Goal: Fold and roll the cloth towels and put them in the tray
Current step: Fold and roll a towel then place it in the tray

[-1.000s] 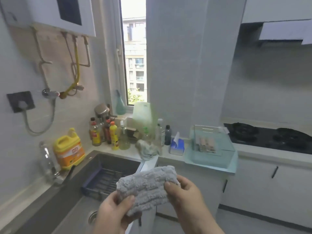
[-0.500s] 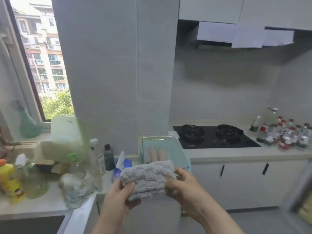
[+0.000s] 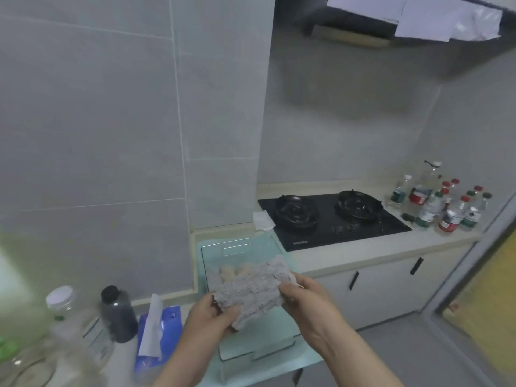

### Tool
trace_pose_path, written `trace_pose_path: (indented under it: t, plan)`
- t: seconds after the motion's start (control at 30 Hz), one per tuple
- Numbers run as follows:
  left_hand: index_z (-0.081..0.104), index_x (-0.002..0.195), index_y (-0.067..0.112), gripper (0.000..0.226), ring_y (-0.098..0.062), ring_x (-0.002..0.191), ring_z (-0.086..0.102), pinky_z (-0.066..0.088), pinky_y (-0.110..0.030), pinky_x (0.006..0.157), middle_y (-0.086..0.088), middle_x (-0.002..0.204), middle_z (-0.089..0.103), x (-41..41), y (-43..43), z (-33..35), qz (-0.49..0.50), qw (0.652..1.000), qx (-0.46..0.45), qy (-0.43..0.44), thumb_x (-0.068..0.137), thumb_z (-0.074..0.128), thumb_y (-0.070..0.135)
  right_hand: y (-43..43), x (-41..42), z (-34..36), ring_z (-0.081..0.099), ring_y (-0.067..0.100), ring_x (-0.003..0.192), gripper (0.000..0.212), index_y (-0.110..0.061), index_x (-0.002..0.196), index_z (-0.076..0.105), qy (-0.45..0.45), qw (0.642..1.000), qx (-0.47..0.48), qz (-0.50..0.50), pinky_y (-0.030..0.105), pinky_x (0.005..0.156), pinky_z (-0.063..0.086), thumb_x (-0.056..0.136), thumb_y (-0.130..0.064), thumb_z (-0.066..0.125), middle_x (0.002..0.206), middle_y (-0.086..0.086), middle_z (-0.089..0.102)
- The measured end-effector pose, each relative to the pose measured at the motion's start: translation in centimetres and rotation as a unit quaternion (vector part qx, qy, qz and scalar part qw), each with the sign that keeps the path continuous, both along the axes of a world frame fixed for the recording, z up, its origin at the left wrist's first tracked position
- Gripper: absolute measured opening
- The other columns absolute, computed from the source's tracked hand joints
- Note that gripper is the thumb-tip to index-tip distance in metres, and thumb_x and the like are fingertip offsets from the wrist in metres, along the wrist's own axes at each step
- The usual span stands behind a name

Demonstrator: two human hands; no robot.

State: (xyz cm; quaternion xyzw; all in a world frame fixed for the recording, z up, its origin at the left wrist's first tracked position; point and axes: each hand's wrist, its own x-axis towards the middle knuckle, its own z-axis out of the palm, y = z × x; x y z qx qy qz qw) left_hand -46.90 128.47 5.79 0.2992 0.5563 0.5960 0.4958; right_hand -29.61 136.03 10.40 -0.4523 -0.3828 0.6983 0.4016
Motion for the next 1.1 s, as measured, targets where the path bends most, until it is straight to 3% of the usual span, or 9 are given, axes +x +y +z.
trace_pose_path:
  t: [0.13, 0.27, 0.43, 0.57, 0.77, 0.87, 0.93, 1.0, 1.1]
  plan:
    - [0.062, 0.101, 0.013, 0.042, -0.012, 0.08, 0.07, 0.056, -0.028, 0.065, -0.003, 0.09, 0.075, 0.8, 4.7, -0.1, -0.018, 0.998, 0.01, 0.054, 0.064, 0.075, -0.002, 4.9, -1.3, -2.0, 0.067, 0.031, 0.1, 0.02, 0.006, 0.109, 0.062, 0.07, 0.995, -0.05, -0.052, 0.039, 0.09, 0.052, 0.095, 0.003, 0.048, 0.105, 0.021, 0.071]
    - [0.063, 0.102, 0.022, 0.051, -0.006, 0.079, 0.068, 0.054, -0.022, 0.069, 0.001, 0.093, 0.073, 2.1, 8.6, -1.4, -0.068, 0.985, -0.004, 0.157, 0.053, 0.077, 0.012, 9.9, -2.4, -2.8, 0.067, 0.03, 0.081, 0.022, -0.004, 0.104, 0.062, 0.095, 0.99, -0.089, -0.051, 0.038, 0.064, 0.056, 0.1, -0.004, 0.041, 0.098, 0.02, 0.071]
    - [0.064, 0.105, 0.021, 0.034, -0.003, 0.091, 0.069, 0.053, -0.018, 0.076, 0.013, 0.091, 0.075, 3.2, 14.4, -3.1, -0.09, 0.985, -0.069, 0.129, 0.073, 0.076, 0.021, 15.7, -3.5, -5.0, 0.067, 0.027, 0.077, 0.023, -0.01, 0.1, 0.061, -0.002, 0.997, -0.076, 0.002, 0.032, 0.069, 0.055, 0.094, 0.003, 0.043, 0.097, 0.013, 0.07]
    - [0.053, 0.116, 0.035, 0.07, -0.004, 0.11, 0.059, 0.049, -0.029, 0.095, 0.018, 0.111, 0.064, 3.1, 19.0, -6.0, -0.032, 0.963, -0.147, 0.226, 0.048, 0.069, 0.043, 18.8, -4.7, -7.7, 0.062, 0.016, 0.078, 0.019, -0.016, 0.114, 0.049, -0.115, 0.993, -0.041, 0.003, 0.027, 0.059, 0.048, 0.096, -0.012, 0.049, 0.099, 0.009, 0.062]
    - [0.064, 0.098, 0.019, 0.047, 0.003, 0.08, 0.066, 0.045, -0.01, 0.063, 0.008, 0.087, 0.071, 2.0, 20.9, -7.9, 0.021, 0.975, -0.147, 0.163, 0.053, 0.075, 0.025, 20.6, -7.6, -11.0, 0.064, 0.024, 0.085, 0.019, -0.005, 0.098, 0.051, -0.241, 0.969, -0.043, 0.043, 0.034, 0.073, 0.053, 0.097, -0.022, 0.045, 0.093, 0.013, 0.064]
    - [0.068, 0.099, 0.027, 0.043, 0.001, 0.086, 0.067, 0.05, -0.017, 0.076, 0.011, 0.094, 0.073, 0.1, 21.0, -8.1, -0.052, 0.978, -0.161, 0.121, 0.056, 0.073, 0.031, 20.8, -8.2, -12.6, 0.06, 0.026, 0.085, 0.011, -0.007, 0.091, 0.049, -0.282, 0.959, -0.005, 0.018, 0.035, 0.077, 0.049, 0.096, -0.015, 0.042, 0.09, 0.012, 0.061]
    - [0.069, 0.067, 0.022, 0.006, -0.013, 0.065, 0.06, 0.043, -0.027, 0.064, 0.002, 0.072, 0.067, -1.8, 20.9, -8.8, 0.004, 0.975, -0.208, 0.077, 0.066, 0.067, 0.027, 20.5, -8.4, -13.8, 0.056, 0.026, 0.079, 0.013, -0.011, 0.085, 0.045, -0.316, 0.948, 0.028, 0.003, 0.033, 0.07, 0.042, 0.097, -0.014, 0.041, 0.082, 0.007, 0.056]
    - [0.061, 0.051, 0.018, 0.014, -0.017, 0.056, 0.045, 0.032, -0.03, 0.062, -0.002, 0.056, 0.05, -3.6, 20.9, -10.1, 0.065, 0.967, -0.241, 0.054, 0.065, 0.058, 0.019, 20.1, -8.5, -14.5, 0.054, 0.026, 0.076, 0.014, -0.012, 0.084, 0.044, -0.334, 0.941, 0.048, -0.005, 0.033, 0.066, 0.038, 0.098, -0.014, 0.041, 0.077, 0.006, 0.054]
    - [0.07, 0.051, 0.02, 0.022, -0.016, 0.056, 0.048, 0.033, -0.026, 0.057, 0.002, 0.048, 0.053, -4.2, 21.5, -10.9, 0.061, 0.966, -0.248, 0.038, 0.051, 0.05, 0.012, 20.0, -9.0, -14.8, 0.055, 0.028, 0.077, 0.01, -0.012, 0.087, 0.045, -0.333, 0.942, 0.024, -0.027, 0.032, 0.067, 0.038, 0.097, -0.014, 0.044, 0.08, 0.009, 0.057]
